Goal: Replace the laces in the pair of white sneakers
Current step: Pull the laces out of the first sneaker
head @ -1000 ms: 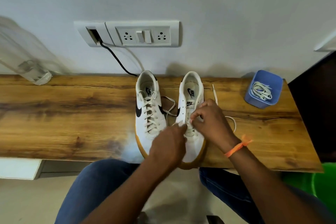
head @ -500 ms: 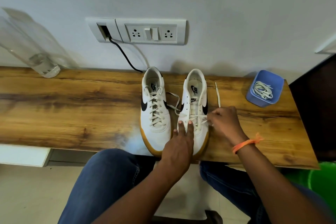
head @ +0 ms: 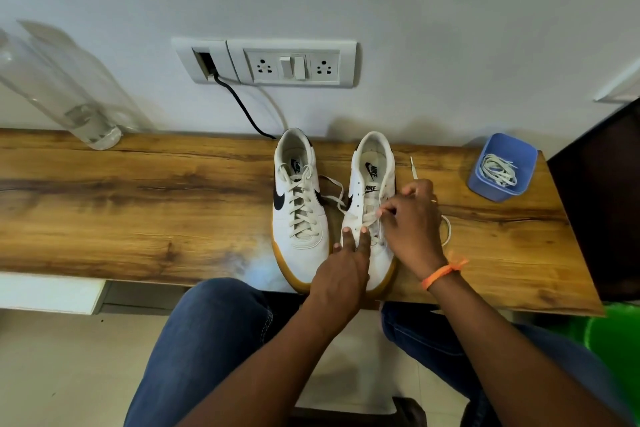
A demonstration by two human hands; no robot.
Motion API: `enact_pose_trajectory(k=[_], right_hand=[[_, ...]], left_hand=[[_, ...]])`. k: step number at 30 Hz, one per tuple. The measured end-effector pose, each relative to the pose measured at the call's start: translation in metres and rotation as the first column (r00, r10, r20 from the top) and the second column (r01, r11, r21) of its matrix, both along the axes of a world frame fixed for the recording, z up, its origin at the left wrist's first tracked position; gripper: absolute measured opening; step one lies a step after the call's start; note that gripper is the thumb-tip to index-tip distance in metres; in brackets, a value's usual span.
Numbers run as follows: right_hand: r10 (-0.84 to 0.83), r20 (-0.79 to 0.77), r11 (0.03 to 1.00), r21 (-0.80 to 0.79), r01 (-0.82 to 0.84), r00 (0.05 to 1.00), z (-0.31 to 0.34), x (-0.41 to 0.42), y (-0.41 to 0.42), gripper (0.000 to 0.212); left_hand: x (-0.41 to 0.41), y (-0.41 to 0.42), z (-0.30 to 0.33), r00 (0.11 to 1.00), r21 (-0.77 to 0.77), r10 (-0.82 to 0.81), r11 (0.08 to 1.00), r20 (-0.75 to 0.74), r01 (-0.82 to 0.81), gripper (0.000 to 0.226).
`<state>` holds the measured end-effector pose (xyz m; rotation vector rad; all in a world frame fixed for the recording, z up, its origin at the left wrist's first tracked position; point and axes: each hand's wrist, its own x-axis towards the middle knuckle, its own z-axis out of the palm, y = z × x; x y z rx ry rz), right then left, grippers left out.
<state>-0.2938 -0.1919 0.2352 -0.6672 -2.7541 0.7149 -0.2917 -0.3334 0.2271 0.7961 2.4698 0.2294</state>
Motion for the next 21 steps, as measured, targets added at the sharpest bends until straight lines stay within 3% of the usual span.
enact_pose_trajectory(k=[3,5,7,9,12,17,21], right_hand=[[-0.214,0.138,0.952,-0.193,0.239,0.967,-0.007,0.01,0.031,0.011],[-0.263,0.21,0.93,-0.205,0.306,0.942,-0.006,0.018,0.037,0.013],[-0.221,0.156,0.968,-0.082,0.236,0.963,0.0,0.022,0.025,0.008],[-0.084,0.05,0.994,0.071,0.08,0.995,0.006,0.019,0.004,0.022],[0.089,0.075,0.978,0.184,-0.102,0.993,-0.002,0.007,-0.016,0.021],[0.017,0.064,0.999,0.041,-0.02,0.998,-0.01,-0.002,-0.017,0.005],[-0.268,0.069,0.947,-0.166,0.276,0.961,0.003,0.009,0.015,0.01]], left_hand=[[-0.001,0.001,-0.002,1.0,-0.013,-0.002,1.0,0.006,0.002,0.077],[-0.002,0.001,-0.004,1.0,-0.025,-0.002,1.0,0.004,0.002,0.08],[-0.002,0.001,-0.005,1.0,-0.03,-0.005,1.0,0.0,0.005,0.083],[-0.001,0.001,-0.006,1.0,-0.018,-0.006,1.0,-0.016,0.006,0.083],[0.002,0.001,-0.004,0.999,0.014,0.002,1.0,-0.045,-0.002,0.08],[0.001,-0.002,-0.002,0.999,0.033,0.003,0.999,-0.036,-0.001,0.082],[-0.001,-0.003,-0.002,1.0,0.021,-0.003,1.0,-0.021,0.003,0.079]])
